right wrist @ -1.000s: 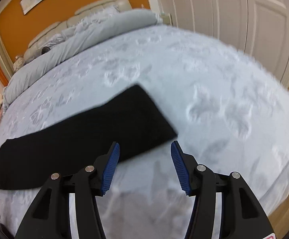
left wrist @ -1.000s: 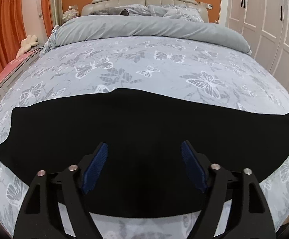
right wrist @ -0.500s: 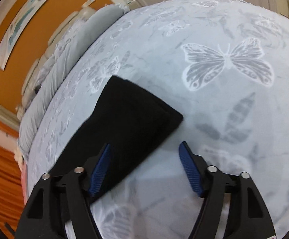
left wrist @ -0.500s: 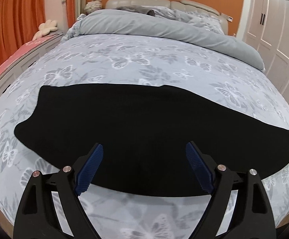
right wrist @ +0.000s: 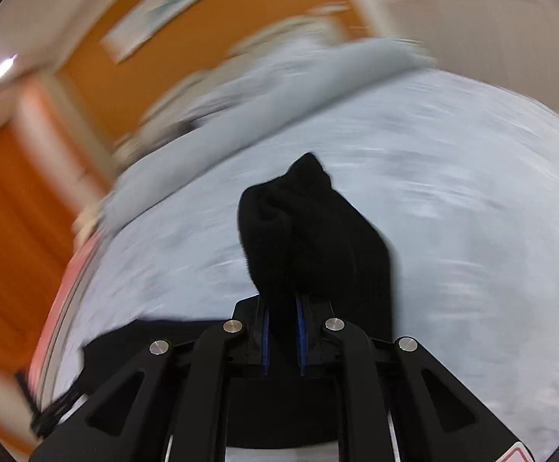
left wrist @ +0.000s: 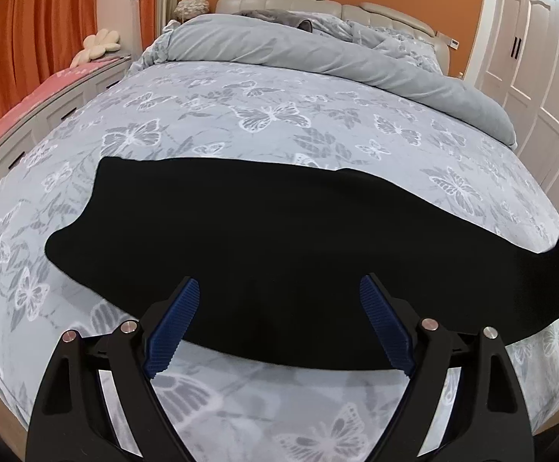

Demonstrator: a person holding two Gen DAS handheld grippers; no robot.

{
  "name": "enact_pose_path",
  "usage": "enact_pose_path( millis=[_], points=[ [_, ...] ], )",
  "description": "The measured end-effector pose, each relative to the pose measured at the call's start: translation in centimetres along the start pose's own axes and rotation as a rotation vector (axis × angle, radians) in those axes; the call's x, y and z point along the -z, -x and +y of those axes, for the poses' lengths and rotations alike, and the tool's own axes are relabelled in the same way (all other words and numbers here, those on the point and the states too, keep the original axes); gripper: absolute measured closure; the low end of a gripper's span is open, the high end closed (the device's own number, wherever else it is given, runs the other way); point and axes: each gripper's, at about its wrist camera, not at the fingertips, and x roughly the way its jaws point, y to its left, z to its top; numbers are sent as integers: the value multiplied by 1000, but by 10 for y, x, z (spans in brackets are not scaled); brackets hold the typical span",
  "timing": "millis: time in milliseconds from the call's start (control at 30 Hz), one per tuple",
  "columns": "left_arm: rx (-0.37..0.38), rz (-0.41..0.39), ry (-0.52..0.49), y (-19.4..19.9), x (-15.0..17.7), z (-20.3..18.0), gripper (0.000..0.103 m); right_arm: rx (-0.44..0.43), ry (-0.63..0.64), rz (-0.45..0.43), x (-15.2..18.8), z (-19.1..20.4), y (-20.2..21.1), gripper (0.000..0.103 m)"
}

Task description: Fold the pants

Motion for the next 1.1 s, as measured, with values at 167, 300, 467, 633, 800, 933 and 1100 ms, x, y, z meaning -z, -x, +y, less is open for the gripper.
enact_pose_path(
  millis=[167, 300, 467, 633, 800, 933, 1100],
  points=[
    [-17, -17, 28, 11, 2, 26, 19, -166, 214, 125, 29, 134, -58, 92],
    [-44, -13, 62, 14, 4, 55, 18, -189, 344, 243, 77, 195, -112, 92],
    [-46, 13, 136, 11, 6, 99, 18, -130, 423, 417, 140, 211, -173, 92],
    [-54, 27, 241, 9, 7, 143, 18, -127, 484, 426, 163, 218, -172, 72],
    [-61, 29, 427, 13, 6, 206, 18, -215, 497, 320, 148, 235, -126, 47],
    [1, 55, 627, 1, 13, 247, 18, -146, 596, 205, 150, 248, -105, 37],
    [82, 107, 712, -31, 14, 248, 18, -98, 616, 222, 157, 252, -116, 37]
  ],
)
